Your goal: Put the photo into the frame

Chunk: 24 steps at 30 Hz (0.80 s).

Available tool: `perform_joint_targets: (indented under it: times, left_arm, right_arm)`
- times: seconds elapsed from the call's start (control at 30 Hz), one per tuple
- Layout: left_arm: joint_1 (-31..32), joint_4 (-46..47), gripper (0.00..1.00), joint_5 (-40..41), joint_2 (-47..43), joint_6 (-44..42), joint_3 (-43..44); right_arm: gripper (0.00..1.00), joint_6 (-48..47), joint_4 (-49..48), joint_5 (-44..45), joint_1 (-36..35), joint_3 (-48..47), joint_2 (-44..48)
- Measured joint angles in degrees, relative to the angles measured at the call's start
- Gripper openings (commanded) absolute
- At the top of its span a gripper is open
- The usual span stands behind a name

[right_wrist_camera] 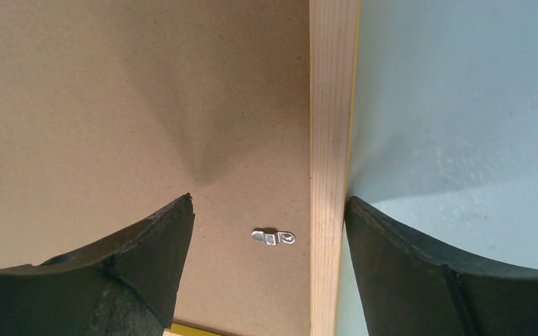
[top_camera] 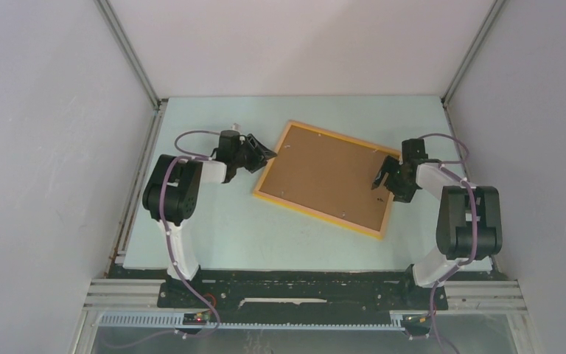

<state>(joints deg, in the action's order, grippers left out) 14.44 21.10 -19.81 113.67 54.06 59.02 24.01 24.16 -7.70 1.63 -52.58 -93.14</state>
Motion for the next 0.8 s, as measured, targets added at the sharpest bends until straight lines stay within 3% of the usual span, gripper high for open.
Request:
perform_joint_targets:
  times: [0.4,0.8]
  left_arm:
    - [0.37,2.73,0.57,-2.05,0.13,1.68,-1.03]
    - [0.37,5.99,0.6,-1.49,-1.29,3.52,-4.66]
  right_arm:
    - [0.87,10.19,5.11,4.55,-1.03,4.33,6.99]
    - [0.79,30.14,10.58,9.86,-0.79,4.48,8.07]
